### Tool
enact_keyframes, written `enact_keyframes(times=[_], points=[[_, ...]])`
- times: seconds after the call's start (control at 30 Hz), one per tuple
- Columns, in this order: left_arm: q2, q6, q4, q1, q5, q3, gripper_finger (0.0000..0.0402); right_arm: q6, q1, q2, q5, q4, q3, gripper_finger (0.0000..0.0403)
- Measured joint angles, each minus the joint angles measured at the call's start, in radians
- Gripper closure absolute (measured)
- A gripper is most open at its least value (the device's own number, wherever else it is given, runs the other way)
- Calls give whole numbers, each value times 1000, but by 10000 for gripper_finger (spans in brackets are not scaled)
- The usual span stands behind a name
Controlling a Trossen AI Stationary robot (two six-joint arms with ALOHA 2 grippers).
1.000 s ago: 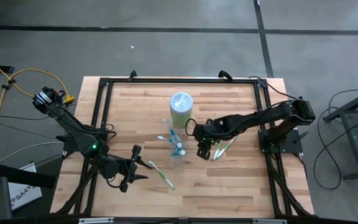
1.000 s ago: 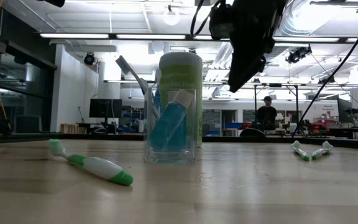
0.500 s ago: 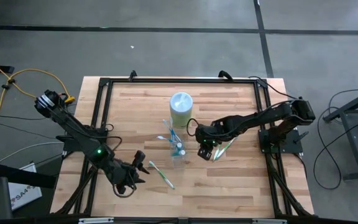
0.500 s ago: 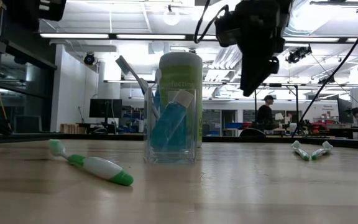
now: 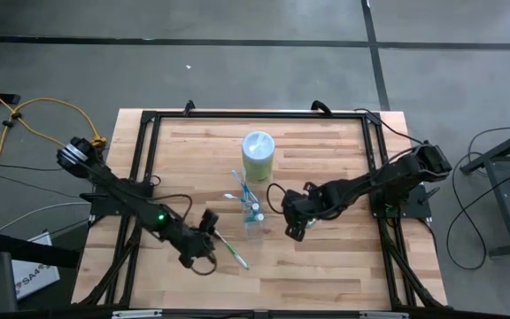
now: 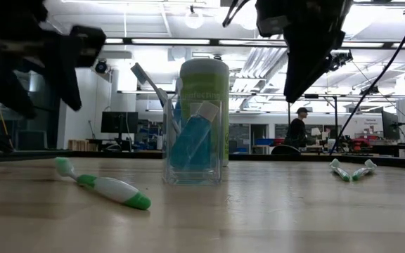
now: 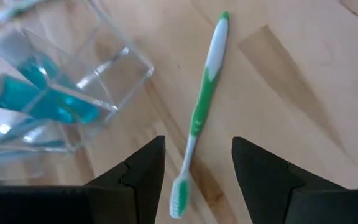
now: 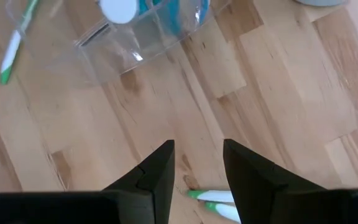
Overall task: Pick & Place toothbrushing station
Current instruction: Put the bottom green toothbrush into the transparent organizer
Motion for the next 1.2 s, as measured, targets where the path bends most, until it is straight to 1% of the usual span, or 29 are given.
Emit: enact_keyframes(times=[0.13, 0.27, 0.47, 0.63, 0.9, 1.03, 1.2], points=[[19, -31, -13, 60, 75, 0, 222, 25, 37, 0, 22, 28, 0, 274], [37, 0, -14, 105, 152, 0, 222, 34, 72, 0, 46, 65, 0, 274], [61, 57, -15, 151, 218, 0, 222, 34, 110, 0, 70, 137, 0, 274], [77, 66, -25, 190, 262, 0, 222, 33, 131, 0, 71, 221, 0, 274], [85, 66, -20, 243, 361, 0, 222, 31, 160, 0, 71, 287, 0, 274], [100, 80, 30, 239, 375, 0, 222, 31, 166, 0, 71, 291, 0, 274], [151, 95, 91, 238, 381, 1, 222, 26, 168, 0, 69, 316, 0, 274]])
